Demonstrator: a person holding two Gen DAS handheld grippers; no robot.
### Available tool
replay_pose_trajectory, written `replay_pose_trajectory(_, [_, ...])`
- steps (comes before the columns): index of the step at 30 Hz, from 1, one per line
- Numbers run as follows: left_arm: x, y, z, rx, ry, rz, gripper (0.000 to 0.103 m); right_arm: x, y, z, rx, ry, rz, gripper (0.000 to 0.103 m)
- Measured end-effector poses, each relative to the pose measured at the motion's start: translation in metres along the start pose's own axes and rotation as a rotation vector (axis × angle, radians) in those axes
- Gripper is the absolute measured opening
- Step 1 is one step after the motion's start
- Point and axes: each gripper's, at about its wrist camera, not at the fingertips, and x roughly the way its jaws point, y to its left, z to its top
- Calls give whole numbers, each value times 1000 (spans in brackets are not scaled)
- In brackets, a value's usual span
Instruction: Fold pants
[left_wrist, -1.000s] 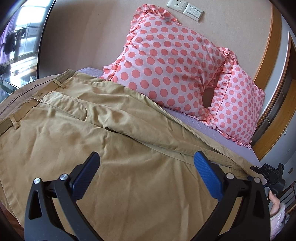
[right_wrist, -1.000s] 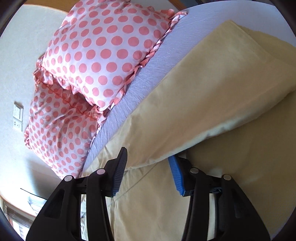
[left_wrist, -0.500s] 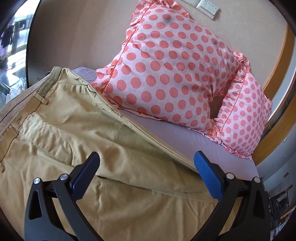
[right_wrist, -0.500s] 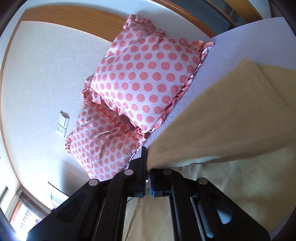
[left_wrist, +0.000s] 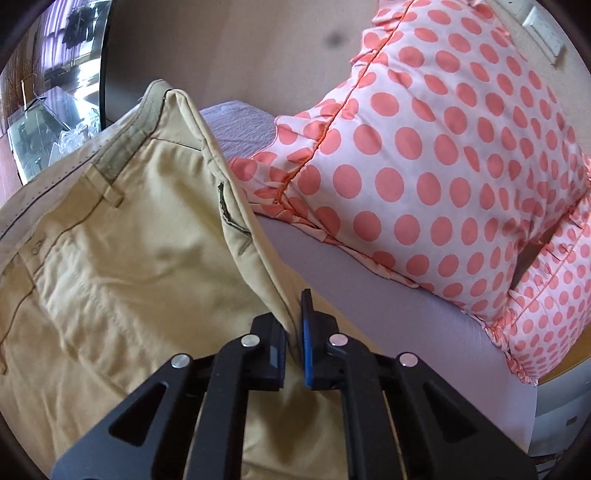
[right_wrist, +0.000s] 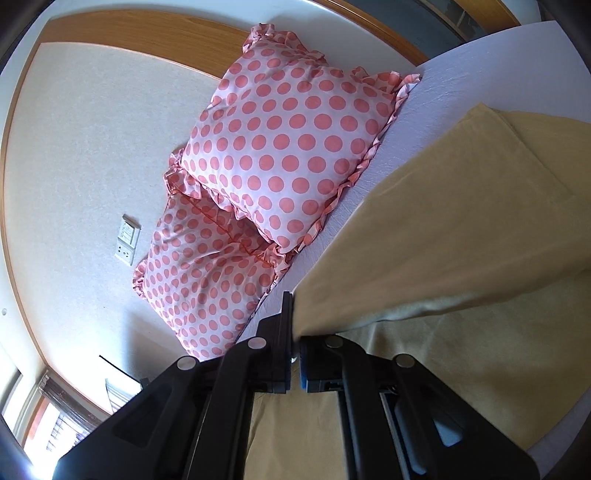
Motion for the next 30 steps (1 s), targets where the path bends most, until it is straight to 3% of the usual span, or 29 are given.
replay_pose_trajectory(3, [-74,24,-48,58,-104,-48,6,-15,-2,3,-23,-28,-20,3])
replay_pose_trajectory(6, [-132,61,-107,62,-140,-84,7,-28,-10,3,-33,-33,-59,3])
replay_pose_trajectory(12, [-167,99,-191,-2,-136,-70,7,-45,-31,-8,-20,-6,-147,3])
replay_pose_trajectory(21, [-166,117,-213,-62,-141,-104,14,-59,-49,-16,36,7,-239,6])
replay_pose_trajectory(26, [-167,115,-214,-58,-147,-121,23,-62,-52,-3,61,-53,-285,23])
replay_pose_trajectory(30, [-167,117,-215,-62,-152,-126,27,-65,-63,15,94,-127,-334,24])
